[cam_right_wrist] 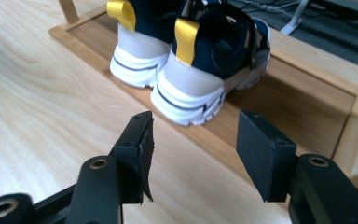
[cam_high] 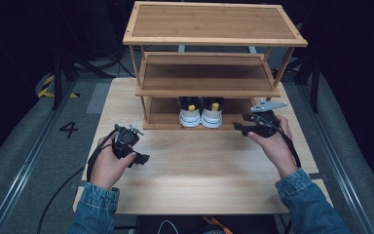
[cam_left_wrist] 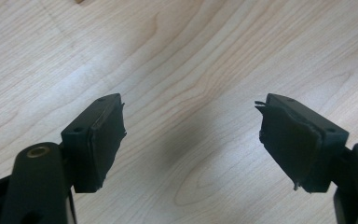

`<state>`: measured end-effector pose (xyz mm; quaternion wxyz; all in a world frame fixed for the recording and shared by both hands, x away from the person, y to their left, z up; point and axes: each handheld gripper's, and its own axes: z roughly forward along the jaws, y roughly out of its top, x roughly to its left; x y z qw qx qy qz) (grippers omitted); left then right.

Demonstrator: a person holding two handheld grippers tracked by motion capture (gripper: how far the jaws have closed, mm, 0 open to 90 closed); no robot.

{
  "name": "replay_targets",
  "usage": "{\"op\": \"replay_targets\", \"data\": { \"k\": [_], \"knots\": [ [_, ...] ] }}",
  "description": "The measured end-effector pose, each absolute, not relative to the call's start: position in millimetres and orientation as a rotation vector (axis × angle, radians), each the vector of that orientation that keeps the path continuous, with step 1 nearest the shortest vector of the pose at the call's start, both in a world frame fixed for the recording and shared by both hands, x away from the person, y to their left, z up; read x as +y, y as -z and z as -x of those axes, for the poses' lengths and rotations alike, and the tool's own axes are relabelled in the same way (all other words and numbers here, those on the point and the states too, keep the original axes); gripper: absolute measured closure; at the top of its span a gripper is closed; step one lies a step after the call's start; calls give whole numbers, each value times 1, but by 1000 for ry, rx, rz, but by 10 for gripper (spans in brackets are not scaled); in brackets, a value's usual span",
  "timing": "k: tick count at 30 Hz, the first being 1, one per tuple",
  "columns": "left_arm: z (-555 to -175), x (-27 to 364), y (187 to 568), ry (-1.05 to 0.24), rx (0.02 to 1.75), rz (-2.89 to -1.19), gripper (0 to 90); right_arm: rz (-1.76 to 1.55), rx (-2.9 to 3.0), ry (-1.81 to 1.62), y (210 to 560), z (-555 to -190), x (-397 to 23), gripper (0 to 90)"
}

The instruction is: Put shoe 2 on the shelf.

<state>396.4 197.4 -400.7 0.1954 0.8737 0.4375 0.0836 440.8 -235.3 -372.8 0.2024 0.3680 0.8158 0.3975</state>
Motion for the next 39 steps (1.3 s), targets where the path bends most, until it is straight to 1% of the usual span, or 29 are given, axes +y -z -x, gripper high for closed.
{"op": "replay_targets", "data": {
  "k": [5, 10, 15, 17, 21, 22, 24, 26, 28, 31, 35, 38, 39],
  "knots": [
    [-398, 207, 395, -220, 1226, -2415, 214, -1045, 2298, -1131, 371, -433, -254, 465],
    [-402, 224, 393, -204, 1218, -2370, 202, -1037, 2325, -1131, 372, -430, -279, 432],
    [-406, 238, 392, -247, 1222, -2373, 203, -1021, 2394, -1132, 380, -431, -304, 425],
    [-408, 242, 394, -229, 1220, -2362, 203, -1053, 2392, -1146, 382, -431, -313, 412],
    [-412, 249, 401, -208, 1223, -2327, 202, -1107, 2351, -1098, 396, -430, -330, 363],
    [-413, 252, 402, -189, 1223, -2319, 203, -1113, 2348, -1108, 400, -430, -333, 339],
    [-415, 259, 405, -143, 1260, -2263, 202, -1157, 2340, -1115, 408, -431, -340, 310],
    [-415, 262, 407, -143, 1289, -2238, 200, -1202, 2344, -1087, 414, -432, -346, 277],
    [-416, 267, 410, -183, 1332, -2227, 200, -1218, 2342, -1075, 416, -432, -349, 266],
    [-418, 269, 412, -211, 1346, -2230, 196, -1216, 2347, -1051, 423, -433, -358, 266],
    [-420, 266, 415, -201, 1339, -2244, 194, -1195, 2355, -1018, 437, -432, -364, 228],
    [-421, 262, 417, -165, 1336, -2246, 194, -1218, 2372, -1043, 452, -435, -366, 216],
    [-421, 262, 417, -165, 1336, -2246, 194, -1218, 2372, -1043, 452, -435, -366, 216]
  ]
}}
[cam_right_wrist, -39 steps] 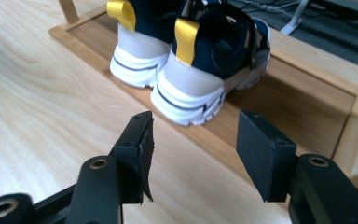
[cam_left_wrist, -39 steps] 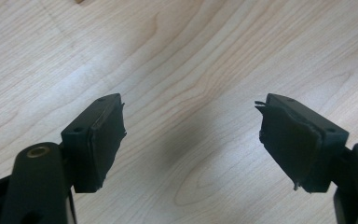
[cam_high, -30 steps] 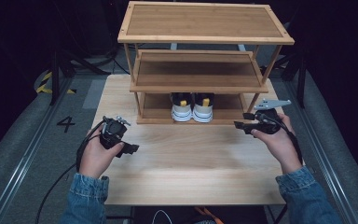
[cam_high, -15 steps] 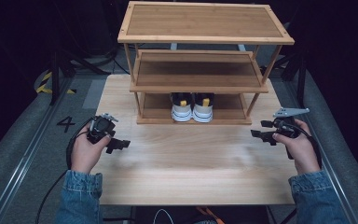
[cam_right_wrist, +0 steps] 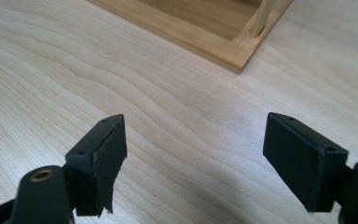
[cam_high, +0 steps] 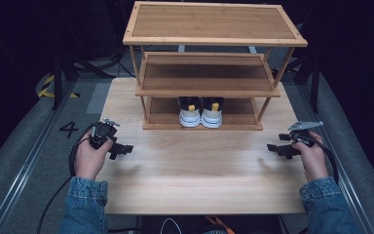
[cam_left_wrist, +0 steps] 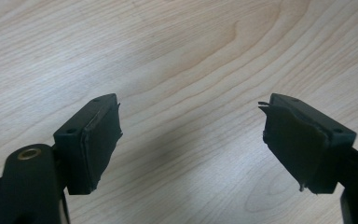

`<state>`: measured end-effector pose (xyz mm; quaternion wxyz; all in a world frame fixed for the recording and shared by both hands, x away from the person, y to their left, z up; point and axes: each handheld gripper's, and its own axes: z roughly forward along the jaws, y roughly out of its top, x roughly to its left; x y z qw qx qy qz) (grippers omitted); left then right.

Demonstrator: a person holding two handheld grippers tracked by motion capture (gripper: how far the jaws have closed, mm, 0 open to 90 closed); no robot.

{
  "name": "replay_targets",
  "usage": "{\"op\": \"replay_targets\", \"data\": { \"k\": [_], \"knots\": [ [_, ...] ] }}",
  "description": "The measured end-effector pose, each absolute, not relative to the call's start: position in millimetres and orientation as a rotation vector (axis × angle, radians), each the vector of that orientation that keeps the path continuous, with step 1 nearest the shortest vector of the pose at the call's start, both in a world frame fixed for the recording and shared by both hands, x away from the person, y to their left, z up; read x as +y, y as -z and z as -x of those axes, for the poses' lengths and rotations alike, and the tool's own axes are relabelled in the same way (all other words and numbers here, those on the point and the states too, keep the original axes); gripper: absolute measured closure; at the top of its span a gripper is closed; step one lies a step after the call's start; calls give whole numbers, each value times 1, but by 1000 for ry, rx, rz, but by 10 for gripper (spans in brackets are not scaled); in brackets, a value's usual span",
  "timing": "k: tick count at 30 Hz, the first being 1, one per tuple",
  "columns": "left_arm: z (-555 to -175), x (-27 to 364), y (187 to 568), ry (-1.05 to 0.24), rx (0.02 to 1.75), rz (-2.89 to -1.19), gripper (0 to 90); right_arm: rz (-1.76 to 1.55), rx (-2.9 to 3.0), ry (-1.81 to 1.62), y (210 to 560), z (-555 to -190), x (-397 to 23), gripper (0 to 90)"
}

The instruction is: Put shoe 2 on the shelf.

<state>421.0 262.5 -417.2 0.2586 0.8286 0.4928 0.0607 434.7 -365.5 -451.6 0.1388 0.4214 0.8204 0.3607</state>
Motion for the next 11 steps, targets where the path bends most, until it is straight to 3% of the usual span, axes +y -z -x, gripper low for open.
{"op": "replay_targets", "data": {
  "k": [11],
  "knots": [
    [-421, 250, 418, -178, 1321, -2291, 182, -1202, 2397, -980, 456, -436, -362, 209]
  ]
}}
